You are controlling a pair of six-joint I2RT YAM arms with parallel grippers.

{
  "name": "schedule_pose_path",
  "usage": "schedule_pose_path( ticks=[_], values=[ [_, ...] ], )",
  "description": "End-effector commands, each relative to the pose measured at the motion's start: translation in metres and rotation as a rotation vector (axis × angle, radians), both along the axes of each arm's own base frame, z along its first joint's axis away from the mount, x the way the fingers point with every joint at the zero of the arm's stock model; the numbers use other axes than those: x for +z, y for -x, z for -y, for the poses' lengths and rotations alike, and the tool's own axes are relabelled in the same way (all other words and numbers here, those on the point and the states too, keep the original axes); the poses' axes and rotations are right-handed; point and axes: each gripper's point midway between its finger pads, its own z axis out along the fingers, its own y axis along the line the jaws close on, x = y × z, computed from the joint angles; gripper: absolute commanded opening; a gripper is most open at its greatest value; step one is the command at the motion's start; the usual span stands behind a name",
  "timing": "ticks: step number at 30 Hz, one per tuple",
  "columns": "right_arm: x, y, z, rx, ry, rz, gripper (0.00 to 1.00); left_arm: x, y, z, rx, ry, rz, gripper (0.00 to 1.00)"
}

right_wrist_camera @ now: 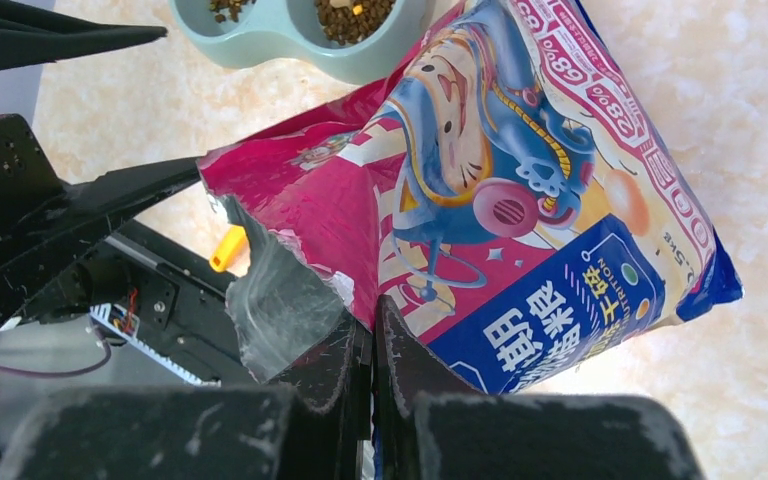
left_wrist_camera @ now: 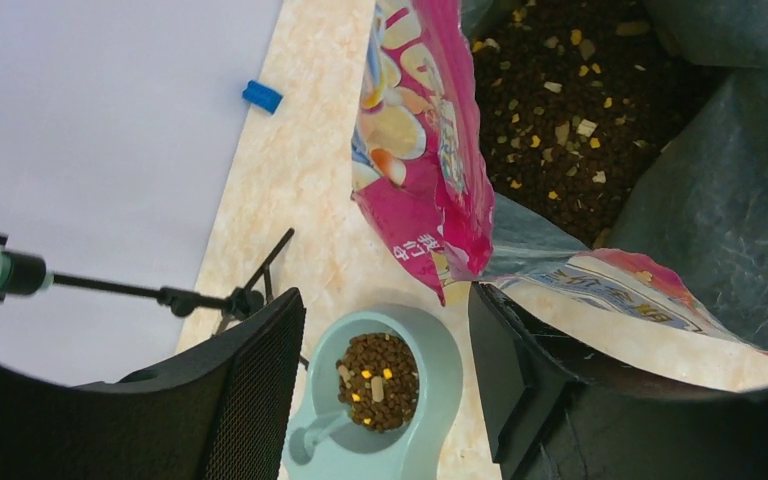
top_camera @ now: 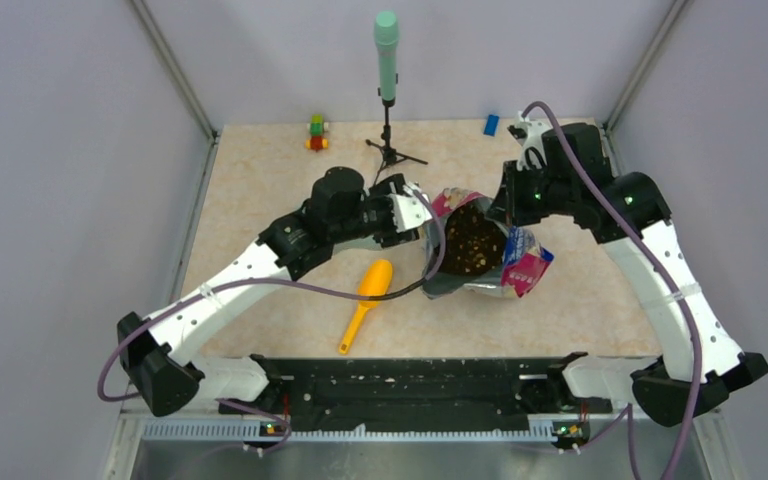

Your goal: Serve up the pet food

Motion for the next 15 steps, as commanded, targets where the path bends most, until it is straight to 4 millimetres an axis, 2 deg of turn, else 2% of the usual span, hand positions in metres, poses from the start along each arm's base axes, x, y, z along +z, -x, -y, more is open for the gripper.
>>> schedule_pose_path(
  ticks=[1,6,12,15],
  values=[
    [0.034,0.004,-0.006,0.062,-0.061,0.074,0.00,0.018,0.012,0.018,-0.170,-0.027,0.031,0.65],
    [0.031,0.000,-0.008,0.074,-0.056,0.059,0.00,0.012,0.029,0.035,-0.313,-0.035,-0.038,0.64],
    [0.025,-0.003,-0.006,0.069,-0.055,0.030,0.00,-0.009,0.051,0.027,-0.413,-0.156,-0.149,0.63],
    [0.024,-0.003,-0.007,0.068,-0.064,0.022,0.00,-0.010,0.051,0.025,-0.410,-0.157,-0.138,0.63]
  ],
)
